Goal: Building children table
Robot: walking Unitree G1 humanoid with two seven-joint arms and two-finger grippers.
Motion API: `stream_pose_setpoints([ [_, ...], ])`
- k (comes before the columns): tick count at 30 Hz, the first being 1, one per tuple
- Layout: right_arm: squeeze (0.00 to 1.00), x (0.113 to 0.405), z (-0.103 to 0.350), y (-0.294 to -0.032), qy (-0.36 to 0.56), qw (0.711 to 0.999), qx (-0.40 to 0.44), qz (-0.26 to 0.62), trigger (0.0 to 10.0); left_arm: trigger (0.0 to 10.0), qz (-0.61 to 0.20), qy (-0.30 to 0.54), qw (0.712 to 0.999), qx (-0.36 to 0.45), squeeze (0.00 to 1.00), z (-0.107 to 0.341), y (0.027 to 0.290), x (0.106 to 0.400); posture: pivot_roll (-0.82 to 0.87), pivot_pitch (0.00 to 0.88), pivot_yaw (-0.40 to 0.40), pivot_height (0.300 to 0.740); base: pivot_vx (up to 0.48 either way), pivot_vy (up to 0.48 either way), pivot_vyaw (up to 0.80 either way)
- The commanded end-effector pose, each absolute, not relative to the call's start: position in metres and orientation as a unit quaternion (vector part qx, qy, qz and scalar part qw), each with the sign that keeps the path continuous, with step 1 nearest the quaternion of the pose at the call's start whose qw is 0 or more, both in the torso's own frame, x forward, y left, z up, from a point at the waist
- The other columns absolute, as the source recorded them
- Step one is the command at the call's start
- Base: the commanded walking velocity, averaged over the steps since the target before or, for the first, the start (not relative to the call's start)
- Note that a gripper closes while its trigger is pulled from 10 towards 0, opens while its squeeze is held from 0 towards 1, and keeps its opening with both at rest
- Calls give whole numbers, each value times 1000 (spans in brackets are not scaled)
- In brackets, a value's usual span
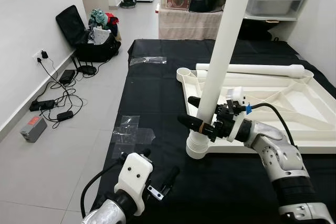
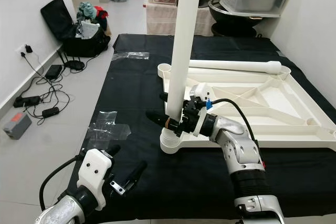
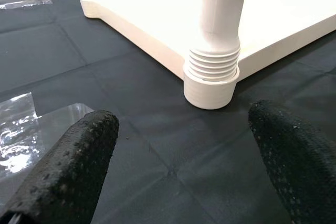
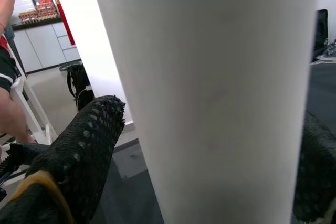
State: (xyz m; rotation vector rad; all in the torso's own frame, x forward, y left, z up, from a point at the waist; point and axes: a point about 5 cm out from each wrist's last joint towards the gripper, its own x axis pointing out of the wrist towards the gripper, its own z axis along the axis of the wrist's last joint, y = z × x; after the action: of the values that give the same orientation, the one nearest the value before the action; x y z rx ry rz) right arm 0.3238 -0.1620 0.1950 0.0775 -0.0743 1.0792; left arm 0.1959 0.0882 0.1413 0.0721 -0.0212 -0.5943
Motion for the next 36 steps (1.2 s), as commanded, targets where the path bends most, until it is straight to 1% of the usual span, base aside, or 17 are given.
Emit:
stream_pose_setpoints([
  [1,0,322,191,-159,-29,855,31,516,10000,10000,-297,-15,954,38,0,142,86,194,90,76,-52,740,0,0,0],
  [9,0,323,190,-158,-28,857,32,513,10000,10000,-301,-33,952,37,0,149,83,195,91,82,-54,740,0,0,0],
  [10,0,323,189,-158,-25,857,33,514,7882,10000,-303,-34,952,39,0,150,82,195,90,82,-53,740,0,0,0],
  [11,0,323,189,-158,-25,857,33,514,7882,10000,-303,-34,952,39,0,150,82,195,90,82,-53,740,0,0,0],
  [12,0,323,189,-157,-25,857,33,514,2941,10000,-304,-35,951,42,0,149,82,195,90,84,-54,740,0,0,0],
  [13,0,323,188,-157,-24,858,37,513,0,10000,-305,-34,951,43,0,149,82,195,89,83,-54,740,0,0,0],
  [21,0,321,185,-154,-22,858,37,512,0,10000,-297,-32,954,39,0,148,84,196,90,88,-50,740,0,0,0],
  [26,0,324,185,-155,-24,867,33,497,0,10000,-293,-35,955,42,0,150,86,200,90,90,-50,740,0,0,0],
  [34,0,320,182,-151,-23,869,31,494,0,10000,-285,-41,956,48,0,153,90,203,90,91,-52,740,0,0,0],
  [35,0,324,175,-150,-11,892,23,451,0,10000,-279,-47,958,52,0,155,92,206,90,92,-49,740,0,0,0],
  [36,0,326,172,-150,-7,903,21,429,0,10000,-278,-49,958,53,0,156,93,207,90,92,-49,740,0,0,0],
])
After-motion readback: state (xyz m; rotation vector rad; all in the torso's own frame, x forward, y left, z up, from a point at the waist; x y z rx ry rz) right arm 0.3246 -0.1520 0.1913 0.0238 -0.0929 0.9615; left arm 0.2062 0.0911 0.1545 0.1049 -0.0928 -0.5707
